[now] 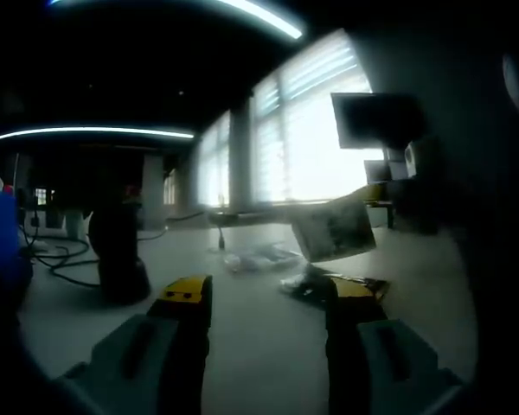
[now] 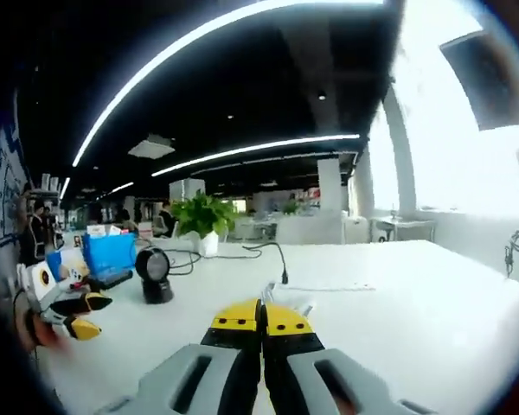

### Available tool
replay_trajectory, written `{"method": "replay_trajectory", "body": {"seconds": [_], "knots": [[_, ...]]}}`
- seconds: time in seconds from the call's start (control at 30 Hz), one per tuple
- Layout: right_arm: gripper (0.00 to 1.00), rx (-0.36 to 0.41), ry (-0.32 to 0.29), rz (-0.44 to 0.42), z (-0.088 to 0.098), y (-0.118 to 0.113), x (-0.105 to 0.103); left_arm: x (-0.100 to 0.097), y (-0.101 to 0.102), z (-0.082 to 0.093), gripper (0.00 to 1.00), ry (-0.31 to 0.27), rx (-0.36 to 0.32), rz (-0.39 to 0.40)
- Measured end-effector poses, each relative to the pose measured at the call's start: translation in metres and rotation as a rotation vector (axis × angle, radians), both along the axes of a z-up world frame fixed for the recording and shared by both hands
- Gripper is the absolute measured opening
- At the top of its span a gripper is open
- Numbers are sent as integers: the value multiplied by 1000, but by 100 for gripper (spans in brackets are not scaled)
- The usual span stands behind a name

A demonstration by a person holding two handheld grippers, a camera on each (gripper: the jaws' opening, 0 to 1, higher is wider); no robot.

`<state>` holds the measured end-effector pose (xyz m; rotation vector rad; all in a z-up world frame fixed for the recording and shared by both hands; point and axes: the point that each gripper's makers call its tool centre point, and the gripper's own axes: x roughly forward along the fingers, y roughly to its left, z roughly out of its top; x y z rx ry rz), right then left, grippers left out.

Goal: Clip sheet goods on table flip sheet goods clip sheet goods scan sheet goods put sheet goods back to table

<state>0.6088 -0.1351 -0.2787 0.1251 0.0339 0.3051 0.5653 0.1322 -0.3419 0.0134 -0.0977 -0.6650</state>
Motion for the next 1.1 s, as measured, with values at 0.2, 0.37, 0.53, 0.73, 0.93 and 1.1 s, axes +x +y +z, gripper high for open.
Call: {"method": "replay_trajectory", "body": {"seconds": [0.2,0.37,0.53,0.73,0.93,1.1], "knots": [[0,204,31,-89,-9,-37,2,0,0,0,46,0,0,1],[0,277,44,-142,-16,-56,-3,0,-1,-1,46,1,4,0],[0,352,71,-221,-33,-75,-12,0,0,0,46,1,3,2],[0,498,110,-274,-51,-90,-21,0,0,0,46,1,2,2],[0,560,123,-330,-66,-100,-27,0,0,0,46,0,2,5],[0,603,142,-344,-75,-105,-34,0,1,0,46,0,-1,7]]}}
